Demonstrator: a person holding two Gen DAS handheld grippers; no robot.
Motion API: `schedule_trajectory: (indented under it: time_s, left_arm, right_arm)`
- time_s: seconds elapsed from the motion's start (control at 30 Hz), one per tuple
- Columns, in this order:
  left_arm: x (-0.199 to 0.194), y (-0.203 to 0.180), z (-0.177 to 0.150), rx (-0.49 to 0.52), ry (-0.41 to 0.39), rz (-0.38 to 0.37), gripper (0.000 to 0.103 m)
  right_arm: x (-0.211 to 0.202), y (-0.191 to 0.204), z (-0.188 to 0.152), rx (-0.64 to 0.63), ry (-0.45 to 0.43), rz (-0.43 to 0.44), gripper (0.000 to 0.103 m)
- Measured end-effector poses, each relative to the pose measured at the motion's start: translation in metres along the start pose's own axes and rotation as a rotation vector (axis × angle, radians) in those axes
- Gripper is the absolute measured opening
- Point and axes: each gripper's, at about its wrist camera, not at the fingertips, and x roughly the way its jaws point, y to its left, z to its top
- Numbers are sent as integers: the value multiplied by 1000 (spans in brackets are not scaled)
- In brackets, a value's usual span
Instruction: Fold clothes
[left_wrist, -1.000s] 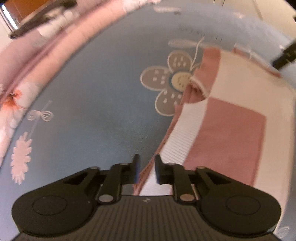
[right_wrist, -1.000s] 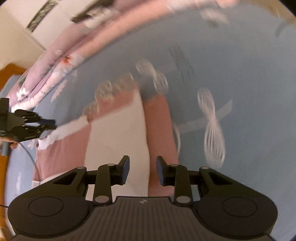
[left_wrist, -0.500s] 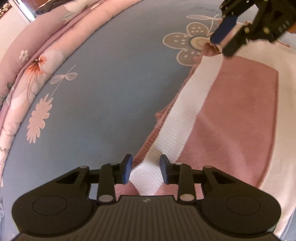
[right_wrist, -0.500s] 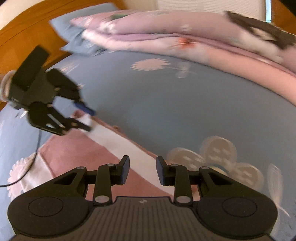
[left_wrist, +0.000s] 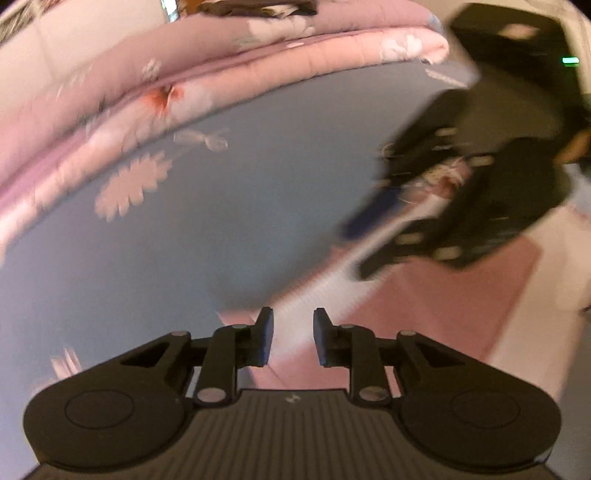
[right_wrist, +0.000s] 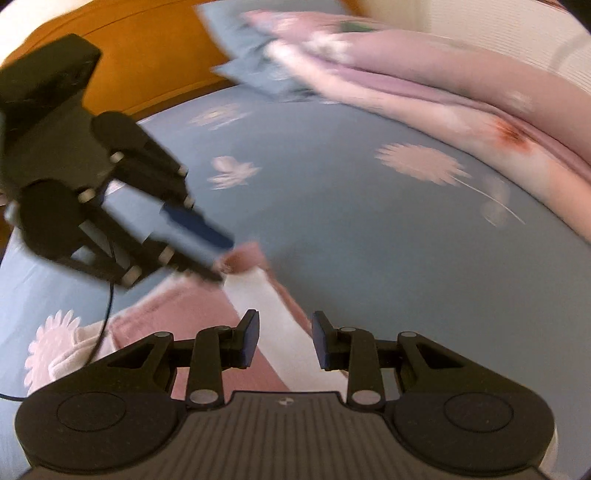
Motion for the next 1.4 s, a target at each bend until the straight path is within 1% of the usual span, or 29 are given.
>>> schedule_trajectory:
  time_s: [0.07,0.17,0.2,0.3,0.33,0.37,0.4,0.43,0.47,0.53,0.57,0.7,0.73,0.77,0.8,0.83,0.87,0.93,0.97,1.0,1.1,1.13,1.17,1.23,1.3,1.33,1.37,1.4]
  left_arm:
    - [-4,0,-17,-62,0,-27,27]
    - [-5,-6,-37,-125,-5,-69,32]
    - [-4,-5,-42,-138,-9,-79,33]
    - [-3,-3,-50,-174,-21,-79,33]
    - [-3,-2,-53,-191,-22,-85,34]
    - [-4,-1,-55,-209,-22,-91,34]
    - [-4,1,-56,-227,-25,-88,34]
    - [-2,4,-56,-234,-24,-95,35]
    - [1,7,-55,-240,-22,-103,37]
    - [1,6,-57,-240,-23,-107,39]
    - [2,6,-57,-236,-20,-108,39]
    - [8,4,-58,-237,1,-98,40]
    - [10,3,-59,-236,5,-96,40]
    - [11,3,-59,-235,10,-95,40]
    - [9,1,-58,-232,6,-90,40]
    - [7,0,-57,-228,1,-85,40]
    - [5,-2,-56,-225,-4,-80,41]
    - [1,-5,-55,-226,-8,-87,43]
    - [0,-8,-54,-227,-10,-91,44]
    - [-1,-11,-54,-219,-10,-96,44]
    - [2,-21,-54,-189,1,-96,45]
    - [4,-25,-54,-182,9,-95,45]
    - [6,-27,-55,-185,15,-100,45]
    - [12,-27,-54,-193,32,-110,45]
    - [15,-30,-55,-173,43,-104,46]
    - [15,-31,-54,-164,46,-101,47]
    - [15,-32,-54,-163,49,-101,48]
    - [16,-31,-54,-165,53,-103,49]
  right_arm:
    - [15,2,10,-50,30,28,34]
    - [32,3,14,-112,99,27,34]
    - [37,3,15,-133,122,26,34]
    - [43,3,13,-165,168,28,34]
    - [43,4,12,-173,174,29,31]
    - [44,4,12,-182,179,29,18]
    - [42,6,12,-202,168,21,12]
    - [40,7,13,-224,155,11,3]
    - [38,8,14,-229,140,0,3]
    - [37,9,16,-226,115,-19,3]
    - [41,10,16,-230,104,-46,3]
    - [60,7,13,-185,108,-83,3]
    - [63,6,12,-172,108,-92,5]
    - [56,1,14,-130,102,-85,5]
    - [47,-3,15,-84,95,-76,8]
    - [30,-9,16,-46,73,-79,12]
    - [13,-15,16,-9,49,-85,12]
    - [-25,-30,8,50,43,-102,12]
    - [-43,-38,1,73,47,-117,12]
    - [-55,-45,-8,81,73,-138,12]
    - [-81,-61,-39,79,177,-210,12]
    - [-84,-66,-49,79,209,-230,13]
    - [-85,-68,-57,78,227,-232,13]
    - [-86,-71,-73,74,259,-230,13]
    - [-80,-69,-81,46,273,-235,14]
    - [-76,-68,-84,33,275,-235,17]
    - [-74,-67,-86,28,267,-235,22]
    - [-71,-67,-86,34,259,-219,24]
